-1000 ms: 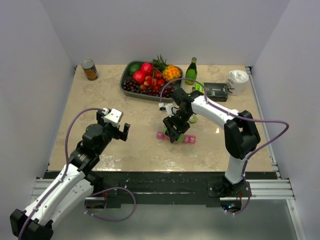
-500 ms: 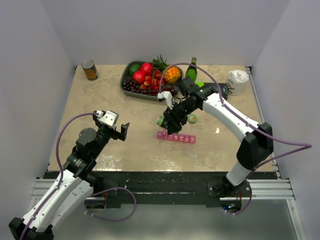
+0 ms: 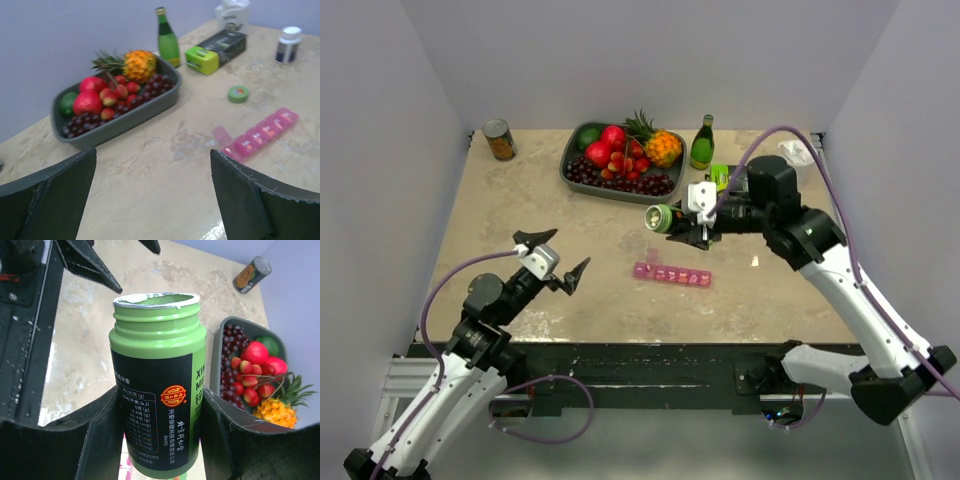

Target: Sort the pills into containers

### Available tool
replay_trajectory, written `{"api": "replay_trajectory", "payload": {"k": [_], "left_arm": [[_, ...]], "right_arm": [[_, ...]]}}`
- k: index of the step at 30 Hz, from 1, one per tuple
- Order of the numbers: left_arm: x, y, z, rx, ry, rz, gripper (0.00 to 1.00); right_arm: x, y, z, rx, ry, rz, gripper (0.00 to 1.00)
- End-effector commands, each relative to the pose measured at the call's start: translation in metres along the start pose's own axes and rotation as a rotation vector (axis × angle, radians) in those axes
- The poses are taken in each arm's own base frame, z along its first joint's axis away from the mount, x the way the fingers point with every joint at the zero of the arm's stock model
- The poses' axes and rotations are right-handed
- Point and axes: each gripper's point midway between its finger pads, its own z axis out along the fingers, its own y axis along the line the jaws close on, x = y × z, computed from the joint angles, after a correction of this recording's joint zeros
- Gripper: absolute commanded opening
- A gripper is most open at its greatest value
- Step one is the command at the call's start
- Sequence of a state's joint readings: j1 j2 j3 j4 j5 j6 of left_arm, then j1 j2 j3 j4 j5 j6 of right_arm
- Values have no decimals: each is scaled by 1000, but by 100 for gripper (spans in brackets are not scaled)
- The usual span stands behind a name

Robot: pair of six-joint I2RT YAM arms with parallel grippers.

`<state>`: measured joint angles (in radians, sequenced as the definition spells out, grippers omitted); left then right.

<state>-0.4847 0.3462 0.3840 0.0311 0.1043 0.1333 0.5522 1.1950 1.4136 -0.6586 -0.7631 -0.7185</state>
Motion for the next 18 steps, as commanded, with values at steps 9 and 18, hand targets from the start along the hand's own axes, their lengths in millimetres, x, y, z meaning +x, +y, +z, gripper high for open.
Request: {"api": "replay_trajectory", "payload": {"k": [9,18], "left_arm": [[27,-90,19,605,-81,301,95],[93,-137,53,860,121,523,94]], "right_arm": [[-4,5,-3,202,-275,-302,0],[45,28,-36,250,-245,-116,0]]}}
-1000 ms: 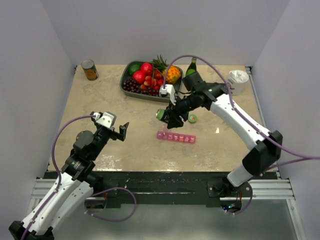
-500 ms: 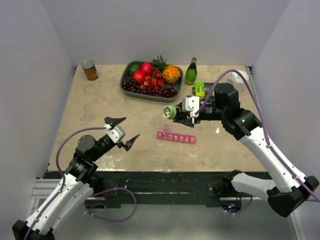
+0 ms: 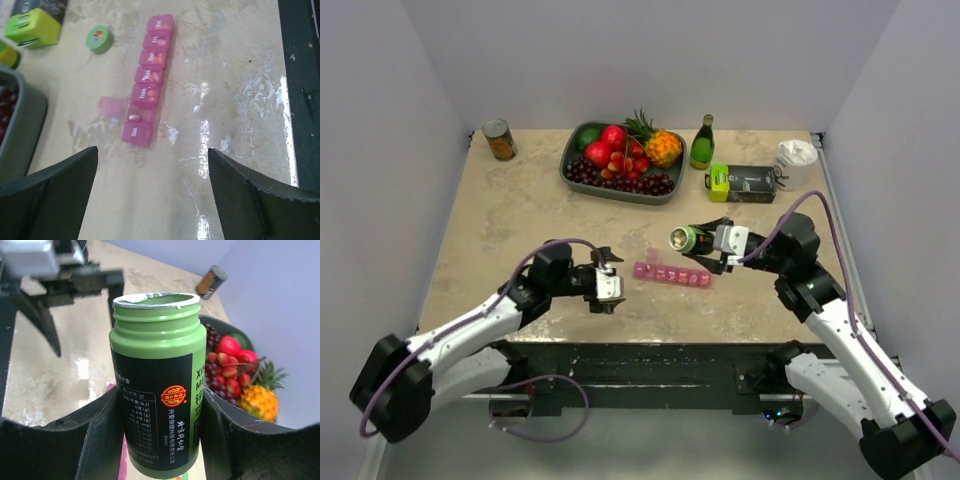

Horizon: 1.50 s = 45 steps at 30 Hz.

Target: Sort the pills into containers

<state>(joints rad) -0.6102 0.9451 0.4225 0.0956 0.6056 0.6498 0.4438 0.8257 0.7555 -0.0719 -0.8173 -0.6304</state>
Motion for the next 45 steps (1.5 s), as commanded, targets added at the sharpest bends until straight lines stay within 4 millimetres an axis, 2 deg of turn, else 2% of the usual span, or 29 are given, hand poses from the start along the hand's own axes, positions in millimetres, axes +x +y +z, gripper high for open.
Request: {"api": "replay_trajectory", "payload": {"k": [1,3,4,5,6,7,8,9,10,16,24,28,32,35,37,40,42,45], "left_arm": [[-3,5,33,104,22,196,94],[-7,12,42,96,1,222,95],[0,10,49,119,9,211,95],[1,10,53,130,11,211,95],[-4,16,59,134,3,215,94],[7,10,66,178,29,195,94],[10,10,70,191,36,192,93],[8,14,75,196,36,198,93],[18,13,81,207,65,193,92],[43,26,97,169,156,158,89],[60,27,101,156,224,114,83],[68,30,107,157,254,75,77],[72,32,115,161,297,42,72],[75,28,117,170,321,31,70],[77,23,116,183,342,15,64],[77,20,115,182,357,4,61],[84,10,109,207,391,-25,58],[85,9,105,195,412,-62,51]], "right_arm": [[-20,-7,-20,68,-96,-10,0],[-14,-5,-27,96,-102,23,0],[-15,-5,-29,107,-115,33,0],[-22,-14,-33,147,-147,8,0],[-16,-12,-33,157,-152,69,0],[-17,-14,-35,177,-163,72,0],[-20,-18,-37,203,-176,63,0],[-14,-16,-37,207,-172,85,0],[-13,-15,-37,211,-172,86,0],[-12,-15,-40,237,-191,117,0],[-23,-30,-45,322,-262,197,0],[-25,-50,-52,443,-287,310,0],[-33,-57,-54,461,-310,320,0],[-40,-64,-58,494,-335,310,0],[-45,-69,-60,516,-353,310,0],[-51,-78,-65,556,-377,310,0],[-57,-83,-68,576,-397,305,0],[-65,-89,-72,596,-423,288,0]]}}
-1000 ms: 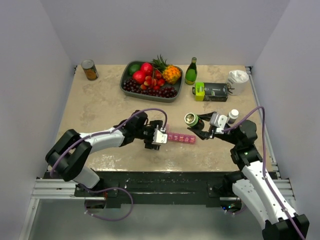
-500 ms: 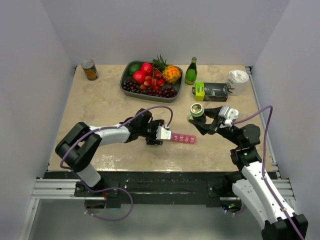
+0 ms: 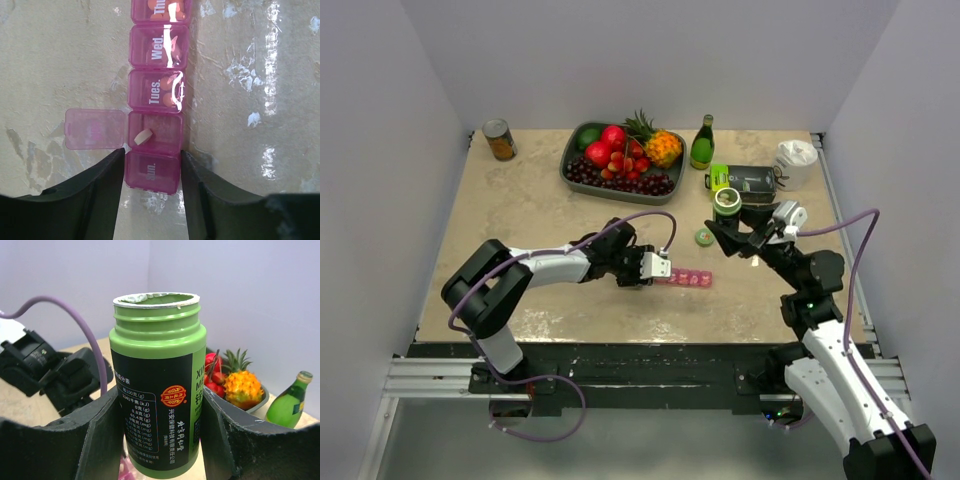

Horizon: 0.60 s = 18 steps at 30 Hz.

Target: Sort the pills into containers

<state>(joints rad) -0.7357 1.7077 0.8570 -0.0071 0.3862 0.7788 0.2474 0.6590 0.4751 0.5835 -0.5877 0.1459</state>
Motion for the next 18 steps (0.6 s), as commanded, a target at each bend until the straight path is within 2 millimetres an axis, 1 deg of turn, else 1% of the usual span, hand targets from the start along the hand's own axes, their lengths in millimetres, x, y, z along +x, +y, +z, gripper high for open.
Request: {"api": "replay_trajectory", "payload": {"k": [1,2,3,4,5,6,7,8,9,10,11,12,14,15,16,17,18], "left_arm": [[0,-2,-5,-5,34,-80,50],[1,-3,-6,-12,41,-96,47],[-1,-2,-8,-24,38,-103,45],[0,-2,-9,-40,48,-138,44],[1,-4,-10,-47,56,-152,40],[0,-4,-12,-60,56,-165,38],[1,-3,-14,-83,66,-206,37],[3,-6,-15,-89,72,-230,34],[2,-6,-16,-101,73,-251,33],[5,-7,-18,-119,85,-298,32],[6,-10,-18,-122,92,-321,31],[7,-10,-19,-131,95,-339,30],[12,-12,-21,-159,113,-402,29],[12,-12,-21,-167,111,-417,29],[14,-12,-22,-185,115,-452,30],[18,-14,-22,-190,119,-470,32],[18,-14,-21,-202,115,-500,34]], "right_arm": [[-61,-12,8,60,-173,-70,0],[-66,-13,8,64,-184,-78,0],[-69,-14,10,67,-191,-83,0],[-72,-16,11,76,-198,-89,0],[-74,-18,11,87,-204,-95,0],[-80,-21,12,98,-215,-109,0],[-82,-27,14,122,-217,-106,0],[-85,-37,14,180,-225,-100,0],[-94,-43,15,209,-238,-115,0],[-94,-54,16,259,-235,-115,0],[-102,-71,14,351,-258,-115,0],[-118,-81,14,401,-288,-135,0],[-133,-97,19,469,-326,-146,0],[-159,-101,18,498,-387,-175,0],[-173,-100,19,495,-425,-196,0],[-188,-102,22,494,-479,-222,0],[-218,-103,20,514,-554,-205,0]]}}
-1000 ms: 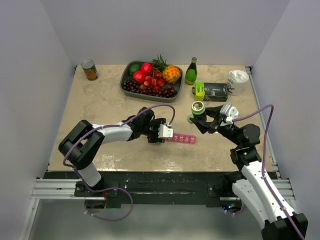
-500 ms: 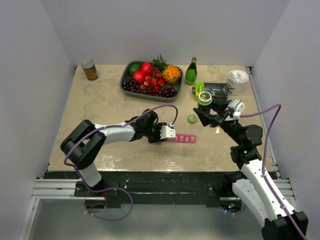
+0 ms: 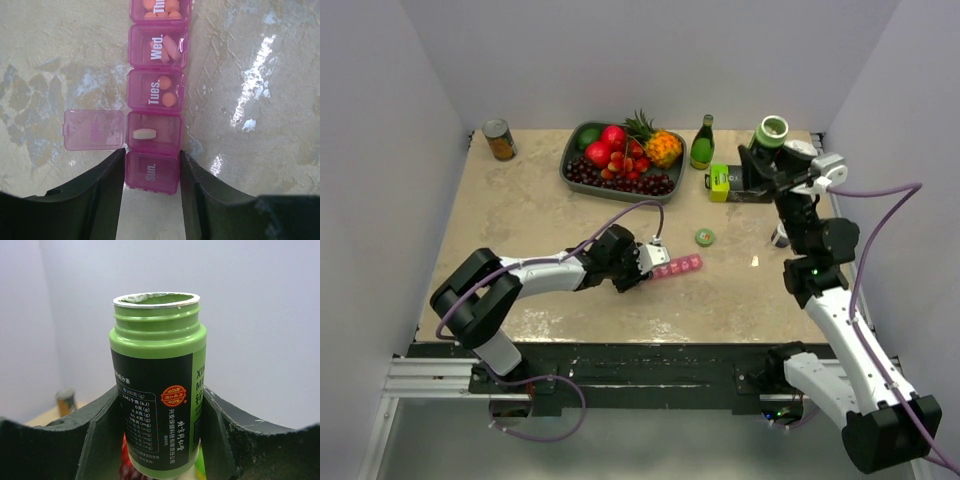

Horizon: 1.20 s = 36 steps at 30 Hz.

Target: Sort the pills into containers

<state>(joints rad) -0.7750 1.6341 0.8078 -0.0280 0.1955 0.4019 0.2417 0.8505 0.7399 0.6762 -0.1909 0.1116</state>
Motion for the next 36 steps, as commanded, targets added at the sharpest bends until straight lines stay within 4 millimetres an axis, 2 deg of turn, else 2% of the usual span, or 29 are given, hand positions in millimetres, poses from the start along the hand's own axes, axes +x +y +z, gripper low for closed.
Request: {"api": "replay_trajectory", "payload": {"k": [1,2,3,4,5,6,7,9,10,12,13,14,15,16,18,19,20,21,22,23,24,25,26,27,28,31,33,35,36], "left_arm": [[2,5,-5,-85,-12,-163,36],[5,3,-4,-87,-13,-174,43],[2,5,-5,-96,-24,-184,47],[-1,6,-5,-104,-37,-205,51],[-2,6,-6,-105,-43,-210,56],[-6,7,-7,-107,-59,-212,58],[-8,6,-9,-106,-68,-225,60],[-13,7,-12,-113,-90,-232,65],[-14,6,-14,-114,-102,-248,70],[-22,5,-18,-105,-132,-254,74],[-25,5,-20,-105,-143,-256,78],[-34,8,-26,-113,-178,-256,80],[-37,7,-29,-109,-193,-263,81],[-40,6,-32,-106,-208,-266,85],[-51,4,-44,-97,-258,-273,89],[-55,3,-49,-94,-276,-272,92],[-63,3,-59,-99,-312,-270,93],[-64,1,-64,-93,-323,-270,93],[-65,0,-69,-94,-337,-267,93],[-73,2,-82,-107,-374,-262,94],[-71,0,-86,-112,-382,-264,94],[-75,2,-97,-130,-406,-265,94],[-75,3,-103,-141,-416,-260,94],[-71,8,-108,-172,-415,-268,94],[-69,13,-119,-207,-425,-278,94],[-57,40,-146,-339,-426,-337,94],[-37,59,-160,-461,-379,-394,95],[-20,76,-181,-596,-340,-434,95],[-20,81,-189,-631,-336,-437,96]], "right_arm": [[-131,-32,25,164,-372,-29,0],[-123,-30,31,140,-324,21,0],[-125,-14,34,53,-300,97,0],[-106,34,29,-210,-204,93,0],[-104,58,19,-331,-200,115,0],[-90,76,5,-412,-172,151,0],[-91,76,4,-377,-191,144,0],[-87,40,15,-170,-197,105,0],[-86,4,20,-40,-192,98,0],[-75,28,12,-181,-142,104,0],[-70,54,1,-327,-116,88,0],[-53,63,-7,-377,-79,105,0],[-49,68,-13,-396,-65,99,0],[-27,66,-16,-382,24,113,0],[0,65,-23,-419,132,8,0],[42,64,-38,-428,324,38,0],[48,66,-41,-498,357,-66,0],[64,68,-50,-539,429,-68,0],[99,70,-73,-566,599,-4,0],[107,69,-78,-607,639,-45,0],[125,74,-101,-635,766,9,0],[138,73,-104,-685,818,-28,0],[149,70,-112,-681,889,-52,0],[157,82,-128,-729,966,-43,0],[163,83,-131,-748,1000,-77,0],[185,97,-154,-838,1152,-113,0],[203,108,-172,-905,1265,-104,0],[211,116,-175,-957,1305,-124,0],[221,117,-181,-974,1359,-107,0]]}}
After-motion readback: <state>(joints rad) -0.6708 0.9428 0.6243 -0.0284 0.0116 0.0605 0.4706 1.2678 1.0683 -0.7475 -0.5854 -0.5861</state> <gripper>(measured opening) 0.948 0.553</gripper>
